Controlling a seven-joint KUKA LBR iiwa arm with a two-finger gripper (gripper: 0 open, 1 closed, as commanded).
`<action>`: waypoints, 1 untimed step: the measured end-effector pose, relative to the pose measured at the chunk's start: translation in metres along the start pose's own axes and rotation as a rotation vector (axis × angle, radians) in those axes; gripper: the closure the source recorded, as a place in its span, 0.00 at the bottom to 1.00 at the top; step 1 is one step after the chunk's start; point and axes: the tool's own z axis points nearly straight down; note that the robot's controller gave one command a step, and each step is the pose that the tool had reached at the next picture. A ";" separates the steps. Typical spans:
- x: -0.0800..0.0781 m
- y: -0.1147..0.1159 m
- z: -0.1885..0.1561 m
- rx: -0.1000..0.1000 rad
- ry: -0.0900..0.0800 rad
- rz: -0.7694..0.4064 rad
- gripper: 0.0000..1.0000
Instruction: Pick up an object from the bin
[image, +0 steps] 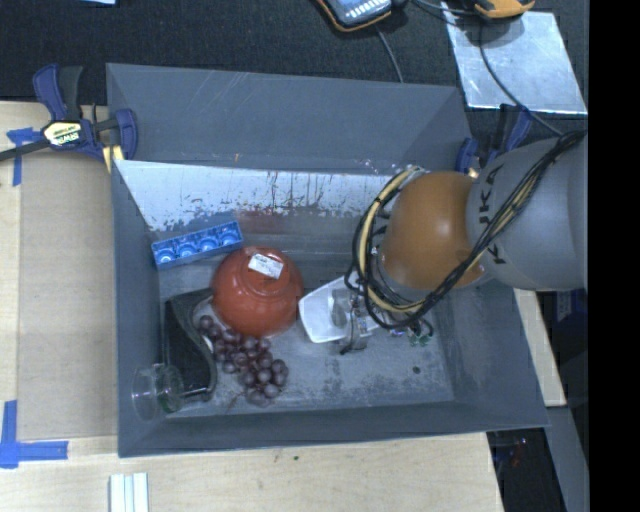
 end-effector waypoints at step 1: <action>0.002 0.011 -0.104 0.000 0.005 -0.004 1.00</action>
Offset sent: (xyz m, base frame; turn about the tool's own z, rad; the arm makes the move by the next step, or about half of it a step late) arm -0.0026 -0.0077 0.0116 0.0175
